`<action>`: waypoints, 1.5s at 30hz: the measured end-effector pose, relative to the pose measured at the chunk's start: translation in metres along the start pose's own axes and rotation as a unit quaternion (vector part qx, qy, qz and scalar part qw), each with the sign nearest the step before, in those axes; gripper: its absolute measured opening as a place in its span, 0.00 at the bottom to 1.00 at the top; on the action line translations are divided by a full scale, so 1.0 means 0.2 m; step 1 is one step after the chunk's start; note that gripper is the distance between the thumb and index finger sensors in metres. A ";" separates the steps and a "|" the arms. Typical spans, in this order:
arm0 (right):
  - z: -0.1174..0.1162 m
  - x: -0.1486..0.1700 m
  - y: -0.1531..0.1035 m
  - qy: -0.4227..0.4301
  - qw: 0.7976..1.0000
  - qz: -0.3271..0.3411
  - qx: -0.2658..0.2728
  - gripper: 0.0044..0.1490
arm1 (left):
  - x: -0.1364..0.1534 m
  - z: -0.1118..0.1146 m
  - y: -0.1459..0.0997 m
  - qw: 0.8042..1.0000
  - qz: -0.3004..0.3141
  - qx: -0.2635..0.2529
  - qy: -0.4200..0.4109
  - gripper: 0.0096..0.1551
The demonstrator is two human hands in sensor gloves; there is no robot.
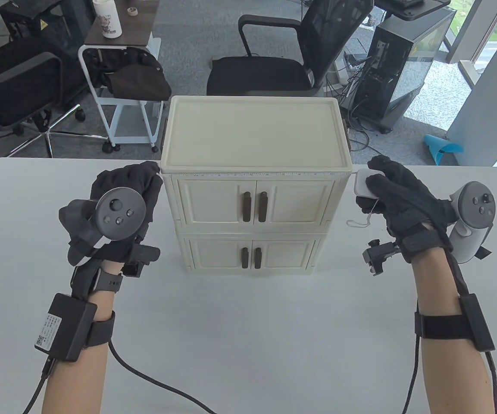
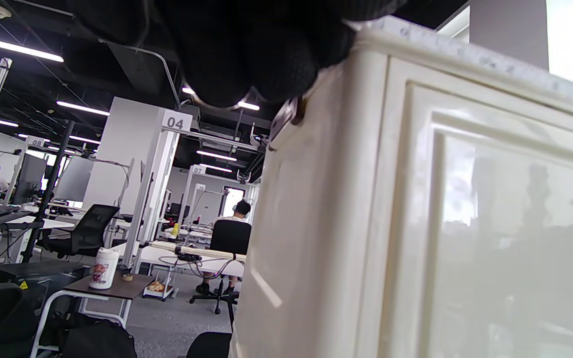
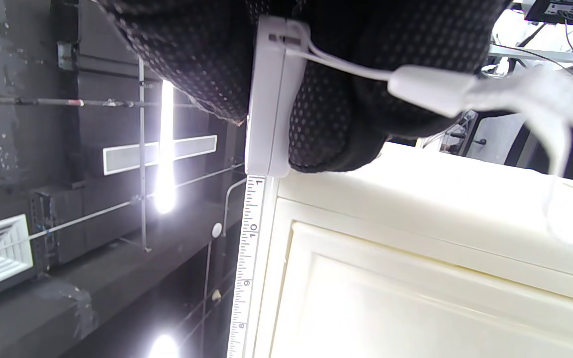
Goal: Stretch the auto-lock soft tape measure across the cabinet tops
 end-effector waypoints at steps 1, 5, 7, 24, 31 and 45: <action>0.00 0.00 -0.01 -0.009 1.000 0.002 0.000 0.34 | -0.01 0.00 -0.02 1.000 0.003 0.000 -0.002 0.23; -0.04 0.01 -0.06 -0.024 0.999 0.003 -0.020 0.33 | -0.03 0.04 -0.08 1.000 0.017 0.003 -0.007 0.23; -0.07 0.03 -0.09 -0.032 0.999 0.006 -0.029 0.33 | -0.05 0.09 -0.12 0.999 0.028 0.006 -0.016 0.23; -0.41 0.40 -0.36 -0.019 0.993 -0.019 -0.112 0.32 | -0.25 0.53 -0.38 0.991 0.100 0.074 -0.045 0.23; -0.54 0.54 -0.44 -0.016 0.990 -0.039 -0.137 0.32 | -0.33 0.67 -0.42 0.987 0.119 0.102 -0.045 0.23; -0.78 0.68 -0.52 -0.002 0.982 -0.066 -0.179 0.32 | -0.52 0.86 -0.43 0.975 0.160 0.146 -0.051 0.23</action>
Point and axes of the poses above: the tracker on the back of each hand, its own x axis roughly to the little-finger side, its own y axis roughly from the wrist to the fingertips, z = x × y, the point moved 2 cm from there along y, roughly from the wrist to the fingertips, and after that the axes turned 7 degrees about z, right-handed, at the moved point
